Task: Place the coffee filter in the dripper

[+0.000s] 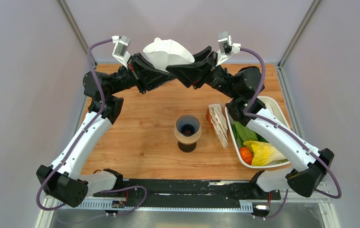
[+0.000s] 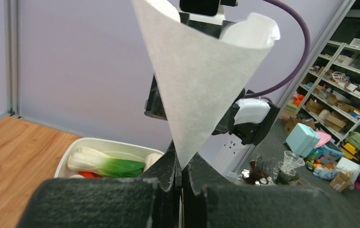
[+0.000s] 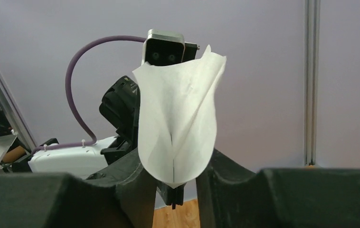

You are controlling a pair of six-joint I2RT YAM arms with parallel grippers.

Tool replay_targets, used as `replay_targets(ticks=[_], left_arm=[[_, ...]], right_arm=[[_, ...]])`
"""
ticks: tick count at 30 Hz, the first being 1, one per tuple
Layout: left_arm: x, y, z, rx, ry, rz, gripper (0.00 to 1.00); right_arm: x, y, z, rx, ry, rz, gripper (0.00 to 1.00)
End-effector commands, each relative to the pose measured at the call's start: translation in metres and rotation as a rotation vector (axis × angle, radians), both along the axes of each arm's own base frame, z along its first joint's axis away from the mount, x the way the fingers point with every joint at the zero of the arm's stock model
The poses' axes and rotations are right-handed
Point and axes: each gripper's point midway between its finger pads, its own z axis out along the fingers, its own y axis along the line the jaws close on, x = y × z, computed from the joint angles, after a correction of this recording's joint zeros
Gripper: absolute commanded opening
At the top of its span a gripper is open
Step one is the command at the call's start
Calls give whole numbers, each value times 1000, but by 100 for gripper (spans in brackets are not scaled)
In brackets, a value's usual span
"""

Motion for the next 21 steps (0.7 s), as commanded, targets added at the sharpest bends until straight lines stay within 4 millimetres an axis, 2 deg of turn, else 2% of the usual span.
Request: replay_targets(ticks=[1, 6, 8, 9, 11, 12, 13, 14, 16, 18, 19, 20, 21], left_arm=[[-5, 2, 11, -19, -53, 15, 0], [-11, 3, 2, -12, -45, -7, 0], [-13, 3, 0, -10, -45, -14, 0], [-14, 3, 0, -12, -46, -18, 0], [-15, 3, 0, -13, -48, -22, 0], [-15, 3, 0, -14, -48, -23, 0], [-15, 3, 1, -16, -51, -24, 0], [-14, 3, 1, -15, -49, -25, 0], [-14, 2, 1, -15, -46, -27, 0], [-15, 3, 2, -10, -50, -27, 15], [-14, 3, 3, -4, -49, -21, 33], [-14, 4, 4, -1, -55, -17, 40], [-14, 4, 5, 10, -65, -9, 51]], right_arm=[[7, -10, 15, 66, -36, -88, 27], [14, -23, 26, 87, -76, -142, 2], [18, -31, 34, 105, -92, -149, 0], [19, -34, 36, 111, -94, -146, 4], [20, -39, 40, 121, -90, -128, 31], [20, -40, 41, 119, -93, -119, 25], [18, -40, 40, 111, -103, -108, 11], [18, -40, 40, 106, -103, -100, 1], [18, -41, 38, 104, -94, -83, 0], [17, -40, 35, 90, -97, -68, 0], [16, -40, 34, 84, -97, -66, 0], [16, -40, 32, 76, -98, -59, 0], [15, -39, 30, 66, -98, -56, 0]])
